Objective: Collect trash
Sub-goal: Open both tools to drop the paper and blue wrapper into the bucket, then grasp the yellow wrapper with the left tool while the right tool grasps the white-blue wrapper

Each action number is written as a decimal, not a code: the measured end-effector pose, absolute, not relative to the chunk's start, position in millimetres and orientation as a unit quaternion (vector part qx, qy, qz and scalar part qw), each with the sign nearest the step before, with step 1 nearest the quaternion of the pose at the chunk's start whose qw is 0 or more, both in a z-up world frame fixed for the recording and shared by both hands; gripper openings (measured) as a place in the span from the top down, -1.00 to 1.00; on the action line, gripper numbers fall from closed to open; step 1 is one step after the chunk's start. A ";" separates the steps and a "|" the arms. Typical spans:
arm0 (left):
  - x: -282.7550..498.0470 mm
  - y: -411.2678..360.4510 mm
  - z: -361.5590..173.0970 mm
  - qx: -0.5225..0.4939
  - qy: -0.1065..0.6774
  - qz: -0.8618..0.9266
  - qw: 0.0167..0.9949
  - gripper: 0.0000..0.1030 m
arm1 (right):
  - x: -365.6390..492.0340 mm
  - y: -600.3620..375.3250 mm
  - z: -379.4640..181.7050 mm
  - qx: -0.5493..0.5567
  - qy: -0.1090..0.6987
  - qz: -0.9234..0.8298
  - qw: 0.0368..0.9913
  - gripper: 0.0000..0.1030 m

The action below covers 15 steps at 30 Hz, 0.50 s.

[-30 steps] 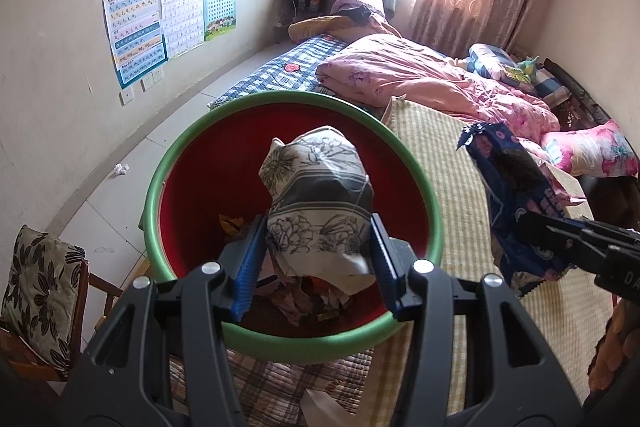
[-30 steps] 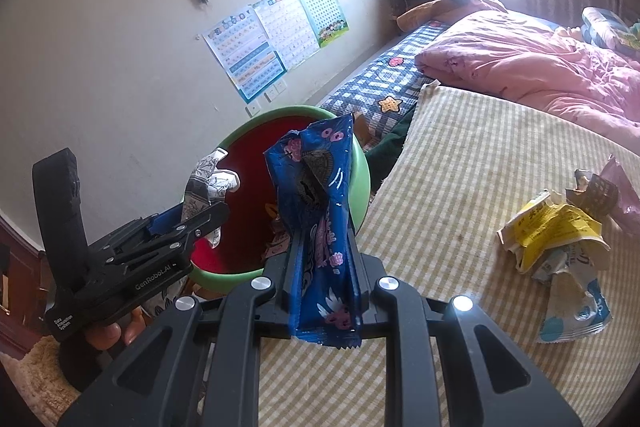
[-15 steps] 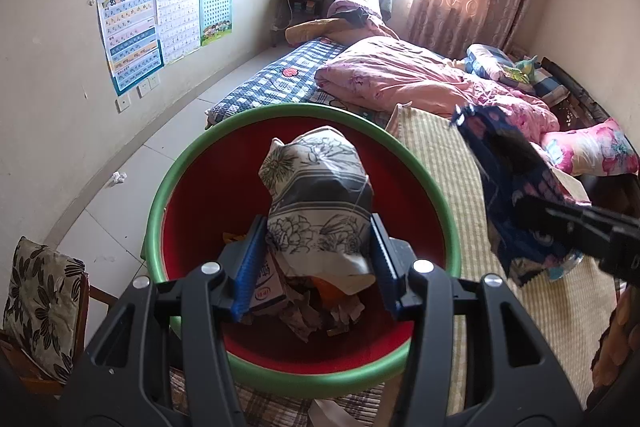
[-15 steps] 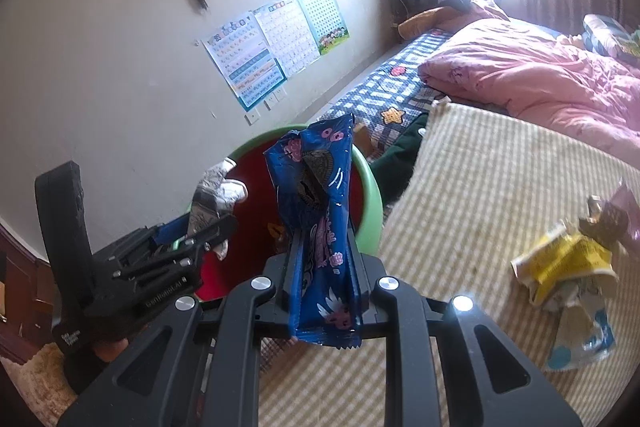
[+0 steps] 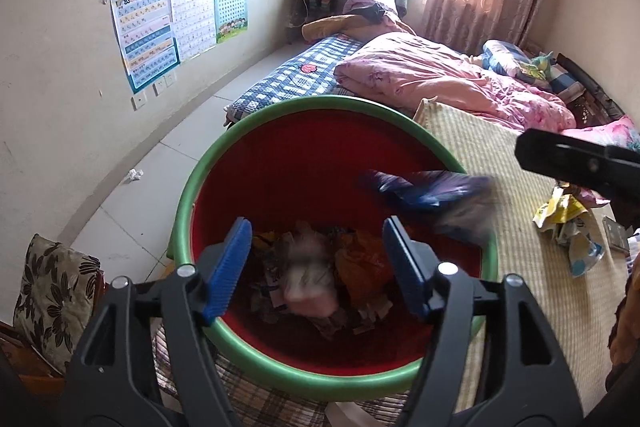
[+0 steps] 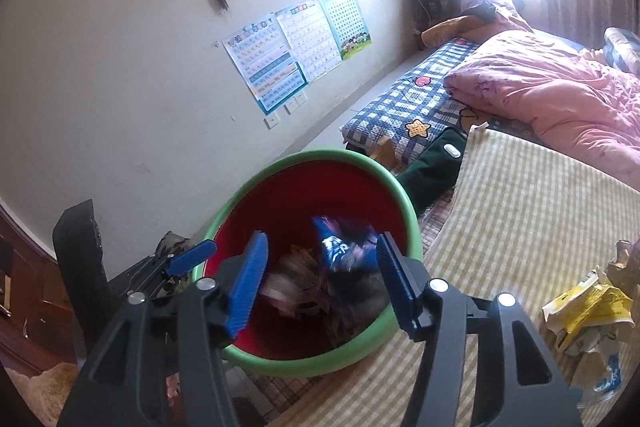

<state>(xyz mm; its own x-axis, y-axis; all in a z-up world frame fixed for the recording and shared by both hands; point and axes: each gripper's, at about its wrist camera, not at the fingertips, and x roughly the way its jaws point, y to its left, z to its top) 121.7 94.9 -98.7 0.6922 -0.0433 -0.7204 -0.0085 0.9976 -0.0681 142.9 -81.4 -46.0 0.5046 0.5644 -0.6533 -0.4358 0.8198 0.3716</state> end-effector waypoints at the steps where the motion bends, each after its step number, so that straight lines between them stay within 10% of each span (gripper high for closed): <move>1: 121.3 95.1 -98.6 -0.035 0.392 -0.008 0.919 -0.32 | 141.5 -83.7 -46.0 0.081 0.404 0.288 0.865 -0.16; 15: 110.1 63.2 -88.0 -0.023 0.371 -0.021 0.928 -0.33 | 119.1 -213.7 -71.0 0.073 0.419 0.120 0.897 -0.28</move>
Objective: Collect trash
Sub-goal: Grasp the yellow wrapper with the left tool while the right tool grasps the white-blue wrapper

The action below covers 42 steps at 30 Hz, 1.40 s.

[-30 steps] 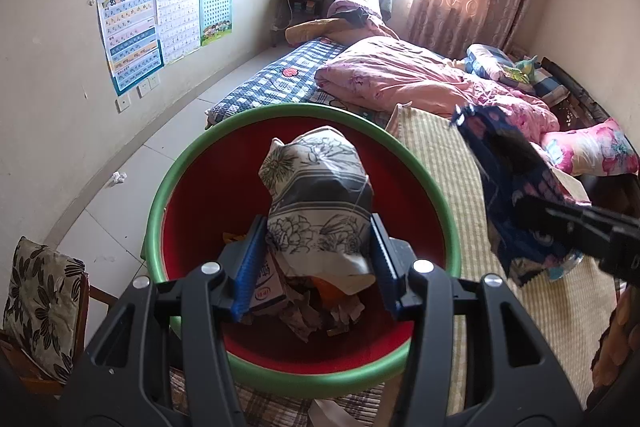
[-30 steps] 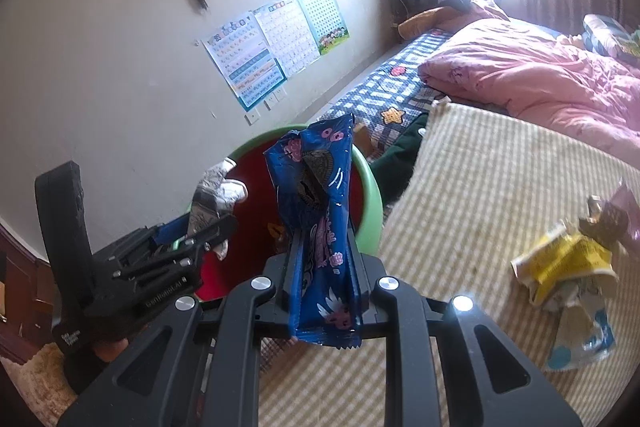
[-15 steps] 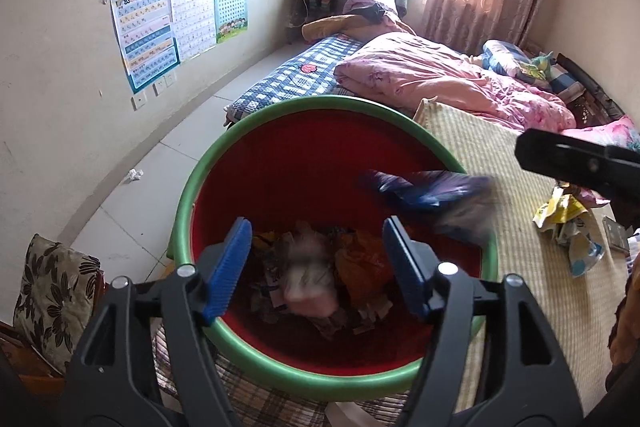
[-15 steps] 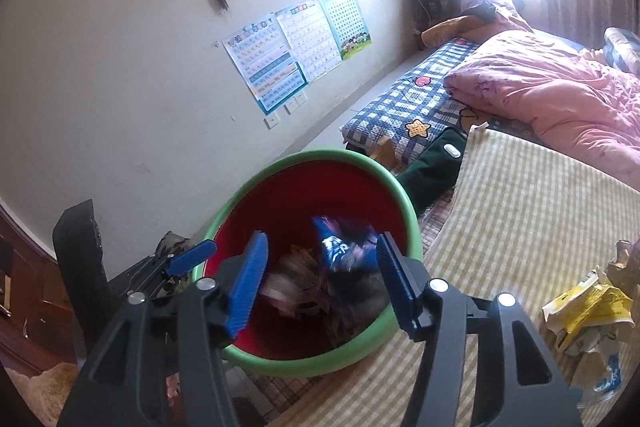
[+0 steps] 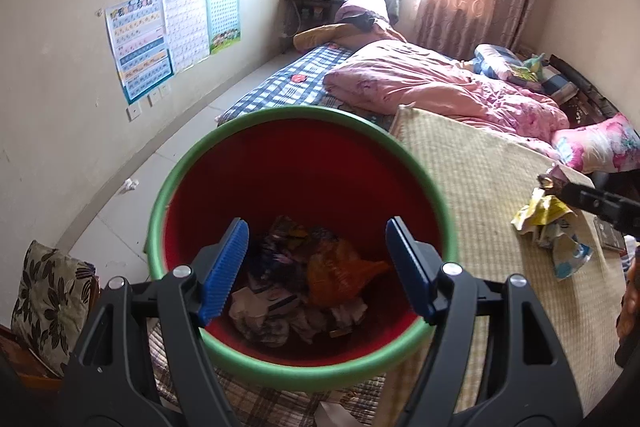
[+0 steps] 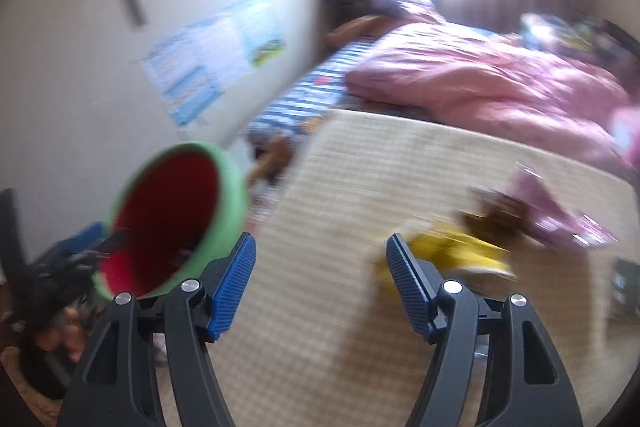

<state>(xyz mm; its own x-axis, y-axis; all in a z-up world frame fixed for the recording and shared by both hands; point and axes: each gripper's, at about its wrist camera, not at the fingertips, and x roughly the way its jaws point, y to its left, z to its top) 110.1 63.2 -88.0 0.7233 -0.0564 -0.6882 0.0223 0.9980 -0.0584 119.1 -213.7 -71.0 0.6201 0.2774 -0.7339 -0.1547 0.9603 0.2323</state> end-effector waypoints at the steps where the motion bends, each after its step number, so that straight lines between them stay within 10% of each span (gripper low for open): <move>1: 109.2 58.1 -87.0 -0.021 0.370 -0.025 0.928 -0.33 | 117.4 -230.5 -76.8 0.080 0.427 0.100 0.895 -0.28; 12: 98.8 3.4 -84.6 -0.011 0.377 -0.052 0.925 -0.34 | 113.5 -280.8 -131.2 0.089 0.498 0.073 0.859 -0.40; 16: 90.8 -20.8 -82.2 -0.005 0.376 -0.066 0.924 -0.37 | 111.9 -273.8 -141.4 0.068 0.508 0.100 0.853 0.28; 19: 84.9 -36.7 -83.1 0.001 0.377 -0.074 0.923 -0.40 | 102.1 -276.5 -138.1 0.069 0.506 0.128 0.850 0.35; 42: 162.6 -196.7 -127.7 0.145 0.401 -0.210 0.880 -0.50 | 22.5 -377.6 -129.7 0.144 0.506 0.110 0.843 0.31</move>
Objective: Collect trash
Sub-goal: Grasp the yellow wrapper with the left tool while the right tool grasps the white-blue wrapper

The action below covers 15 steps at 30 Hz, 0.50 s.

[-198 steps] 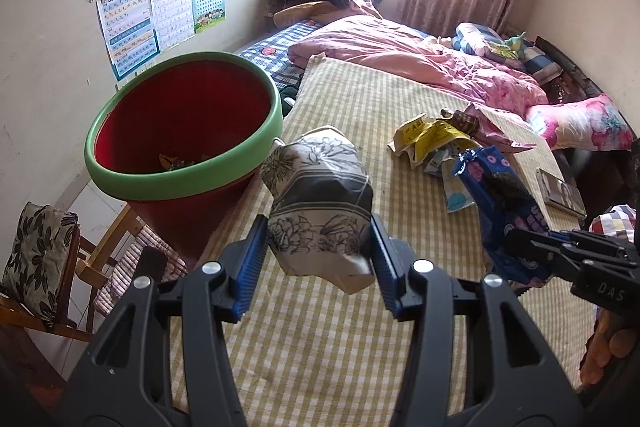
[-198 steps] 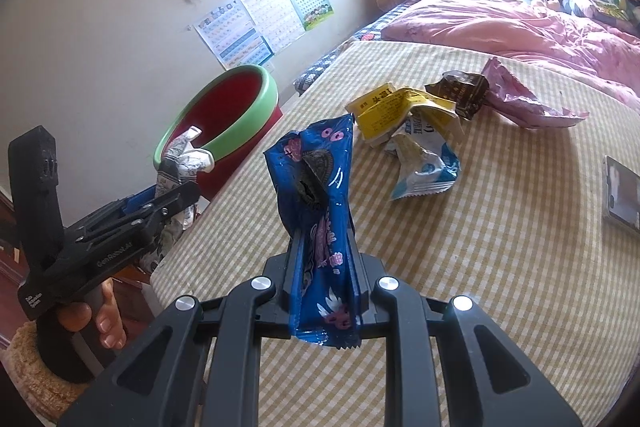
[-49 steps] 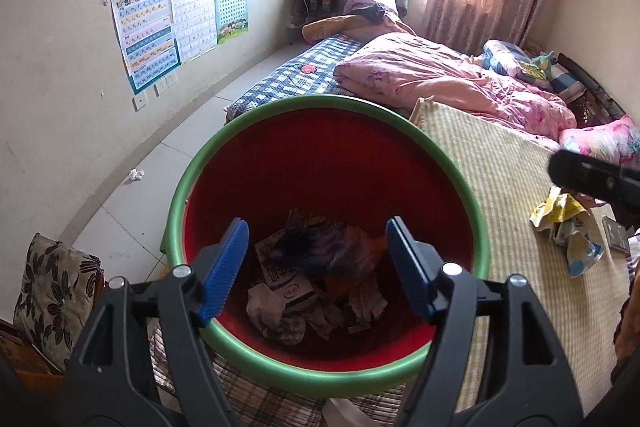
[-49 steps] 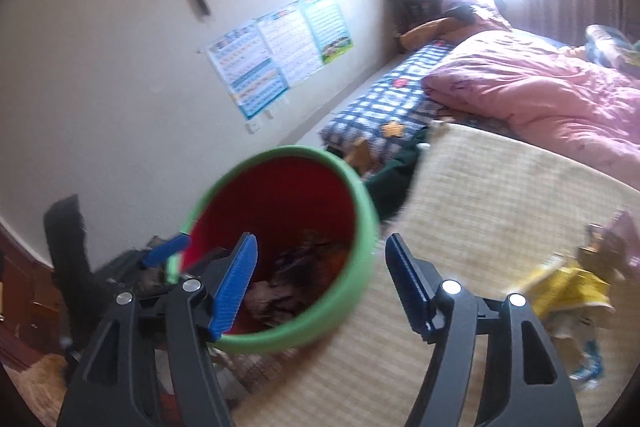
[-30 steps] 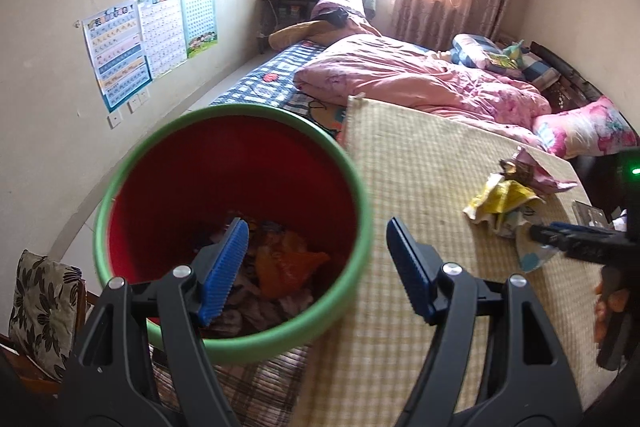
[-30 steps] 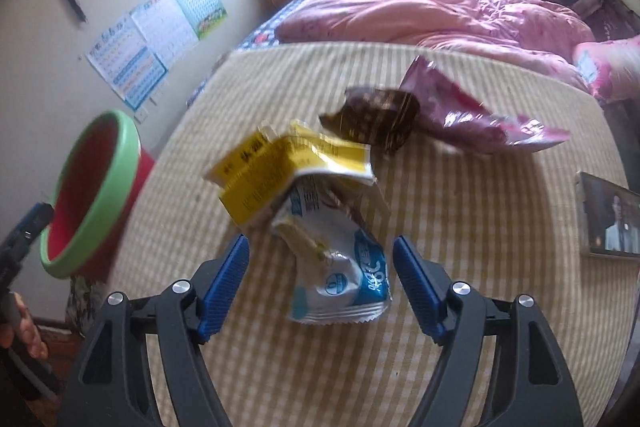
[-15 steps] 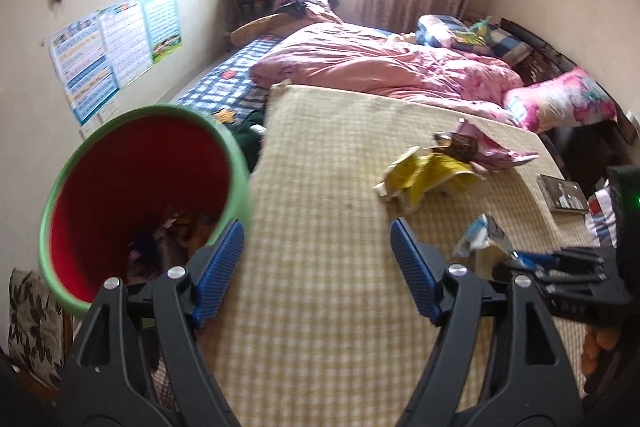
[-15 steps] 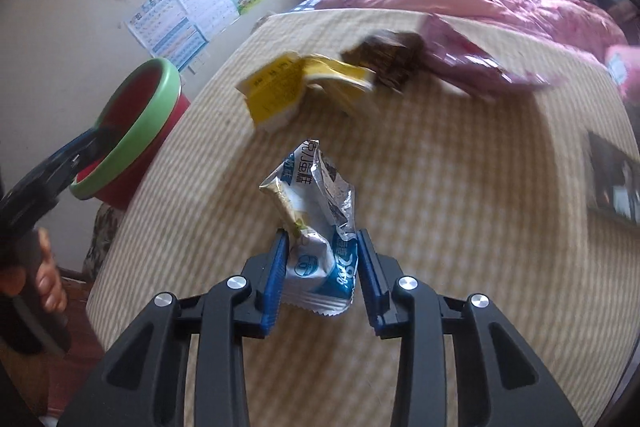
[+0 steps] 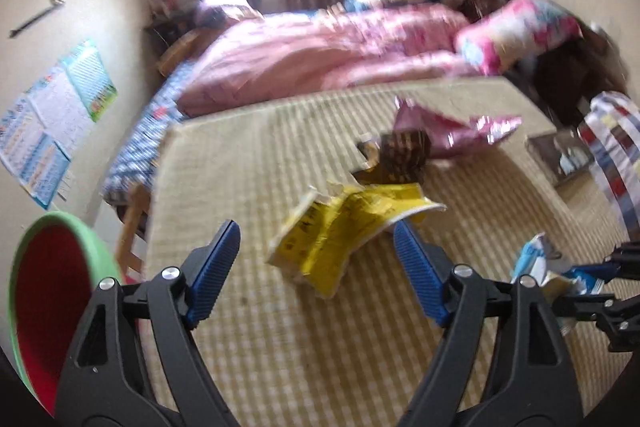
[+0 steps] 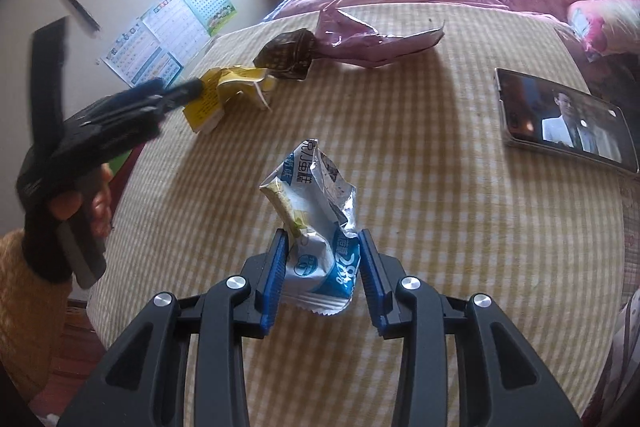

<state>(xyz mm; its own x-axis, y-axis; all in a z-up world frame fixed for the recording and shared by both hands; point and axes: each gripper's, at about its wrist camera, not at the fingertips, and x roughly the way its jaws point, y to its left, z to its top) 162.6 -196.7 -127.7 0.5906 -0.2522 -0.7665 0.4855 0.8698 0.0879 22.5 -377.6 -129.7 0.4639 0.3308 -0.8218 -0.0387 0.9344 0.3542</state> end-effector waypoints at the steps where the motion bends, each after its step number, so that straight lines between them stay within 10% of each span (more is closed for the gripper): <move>1: 166.6 -199.9 -131.5 0.152 0.411 -0.214 0.873 -0.50 | 23.2 -377.4 -129.4 0.145 0.506 0.111 0.843 0.30; 7: 186.9 -216.9 -156.2 0.194 0.442 -0.216 0.849 -0.48 | 28.0 -382.3 -131.4 0.153 0.505 0.121 0.841 0.30; 10: 190.0 -216.3 -162.6 0.191 0.453 -0.200 0.847 -0.05 | 28.8 -383.0 -131.3 0.158 0.504 0.125 0.840 0.30; 15: 181.7 -204.3 -155.0 0.148 0.460 -0.191 0.854 0.10 | 30.3 -385.3 -129.3 0.163 0.501 0.128 0.840 0.30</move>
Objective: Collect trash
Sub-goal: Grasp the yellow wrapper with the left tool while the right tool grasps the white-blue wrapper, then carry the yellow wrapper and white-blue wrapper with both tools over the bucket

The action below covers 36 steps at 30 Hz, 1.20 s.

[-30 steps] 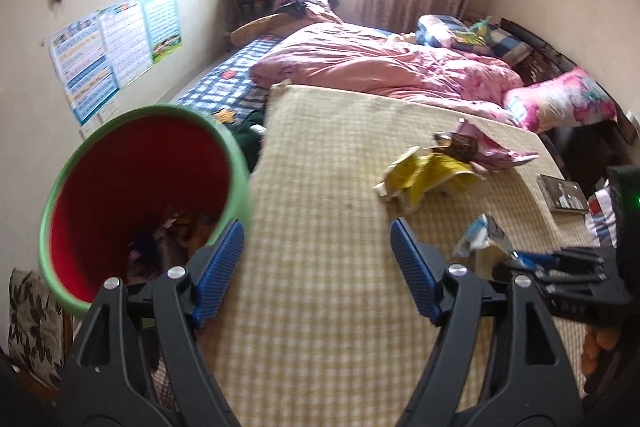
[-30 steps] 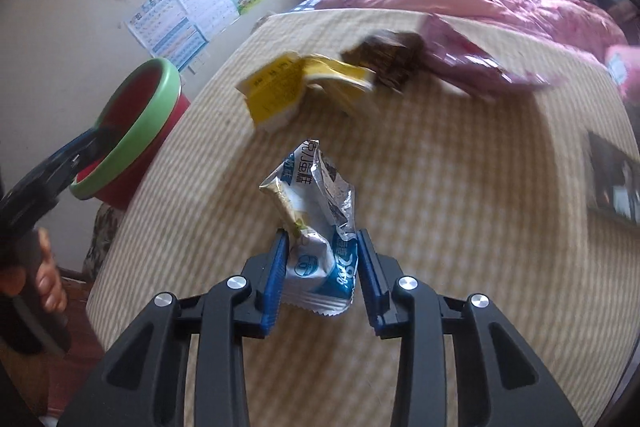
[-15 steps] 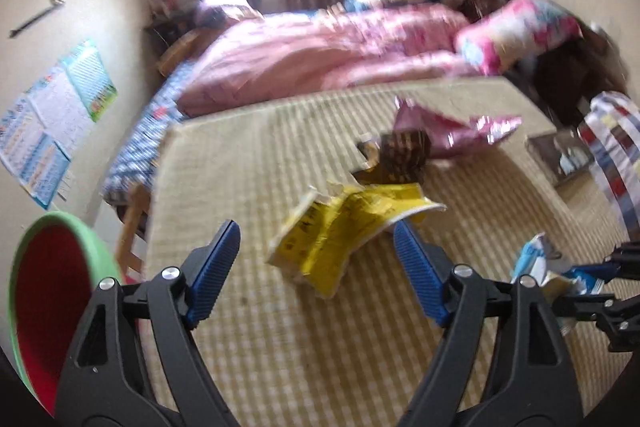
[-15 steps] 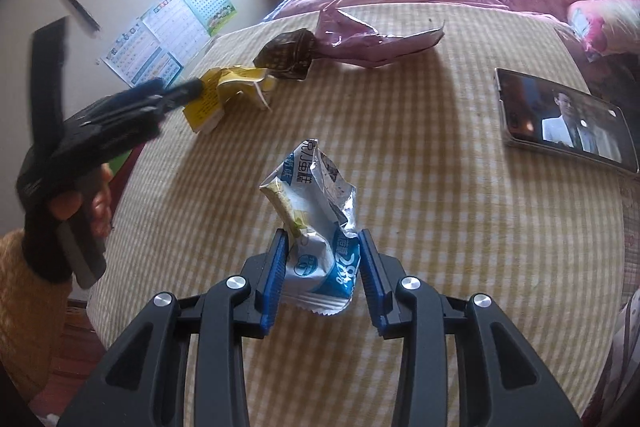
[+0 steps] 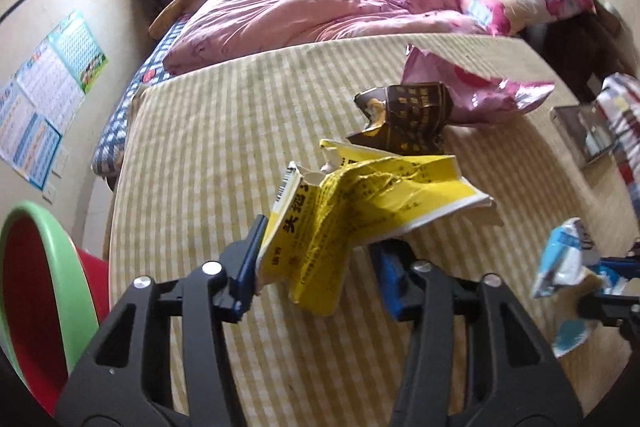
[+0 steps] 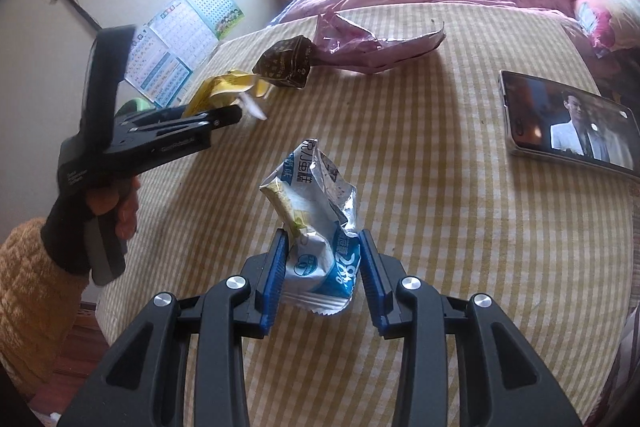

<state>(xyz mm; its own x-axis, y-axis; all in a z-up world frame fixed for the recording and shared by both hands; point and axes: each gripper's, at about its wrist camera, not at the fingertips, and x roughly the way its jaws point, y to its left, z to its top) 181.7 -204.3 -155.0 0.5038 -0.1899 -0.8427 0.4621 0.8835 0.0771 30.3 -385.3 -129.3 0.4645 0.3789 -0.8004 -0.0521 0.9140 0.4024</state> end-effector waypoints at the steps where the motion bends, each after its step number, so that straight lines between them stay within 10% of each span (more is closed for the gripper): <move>1: 180.3 -204.9 -154.0 0.143 0.461 -0.187 0.856 0.11 | 30.8 -384.8 -128.5 0.164 0.501 0.130 0.840 0.30; 22: 82.3 -152.6 -160.0 0.042 0.497 -0.107 0.860 -0.23 | 44.7 -343.4 -133.2 0.135 0.509 0.171 0.833 -0.05; 36: 76.3 -129.0 -136.6 0.017 0.458 -0.101 0.883 0.03 | 41.3 -332.2 -114.8 0.136 0.483 0.175 0.847 0.36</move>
<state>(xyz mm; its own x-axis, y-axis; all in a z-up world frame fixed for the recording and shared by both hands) 76.3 -129.0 -136.6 0.5604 -0.1630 -0.8120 0.1945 0.9789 -0.0623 41.3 -332.2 -114.8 0.4713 0.4279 -0.7712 -0.1647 0.9017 0.3997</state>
